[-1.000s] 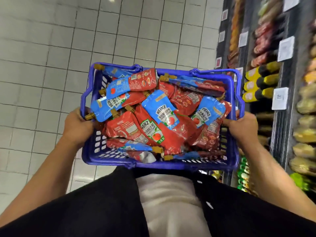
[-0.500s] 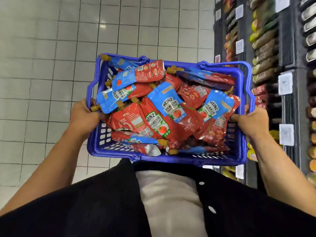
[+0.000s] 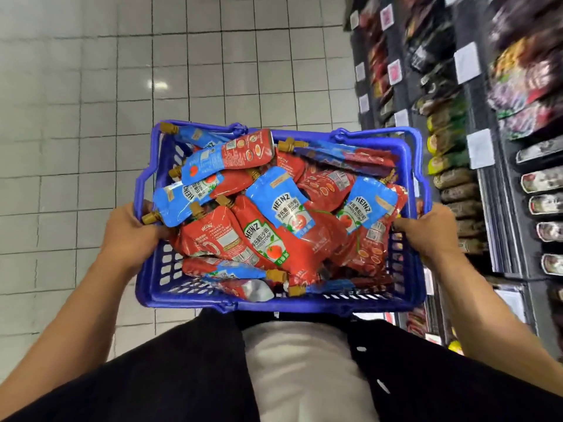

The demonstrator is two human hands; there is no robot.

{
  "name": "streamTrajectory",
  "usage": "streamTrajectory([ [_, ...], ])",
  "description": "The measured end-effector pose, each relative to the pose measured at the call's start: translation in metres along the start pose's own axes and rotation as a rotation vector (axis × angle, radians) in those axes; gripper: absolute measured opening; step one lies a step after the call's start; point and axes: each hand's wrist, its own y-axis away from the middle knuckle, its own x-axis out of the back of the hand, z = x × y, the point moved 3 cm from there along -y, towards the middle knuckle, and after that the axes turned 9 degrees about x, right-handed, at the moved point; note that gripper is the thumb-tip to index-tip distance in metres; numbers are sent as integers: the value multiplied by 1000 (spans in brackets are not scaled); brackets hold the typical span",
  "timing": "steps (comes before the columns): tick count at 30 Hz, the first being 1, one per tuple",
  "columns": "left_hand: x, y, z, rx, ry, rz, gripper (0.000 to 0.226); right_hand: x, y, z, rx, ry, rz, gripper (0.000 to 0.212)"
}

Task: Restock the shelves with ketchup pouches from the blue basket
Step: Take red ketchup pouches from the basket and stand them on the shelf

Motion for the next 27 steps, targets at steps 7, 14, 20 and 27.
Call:
streamTrajectory([
  [7,-2,-157,157,-109,-88,-91,43,-24,-104,-83,-160,15,98,22],
  [14,5,-284,340,-195,-239,-165,36,-37,-191,-181,-314,-1,169,11],
  [20,-18,-373,472,-289,-350,-176,39,-55,-287,-215,-377,-114,279,19],
  [27,-87,-457,611,-414,-482,-243,43,-91,-411,-215,-605,-272,289,35],
])
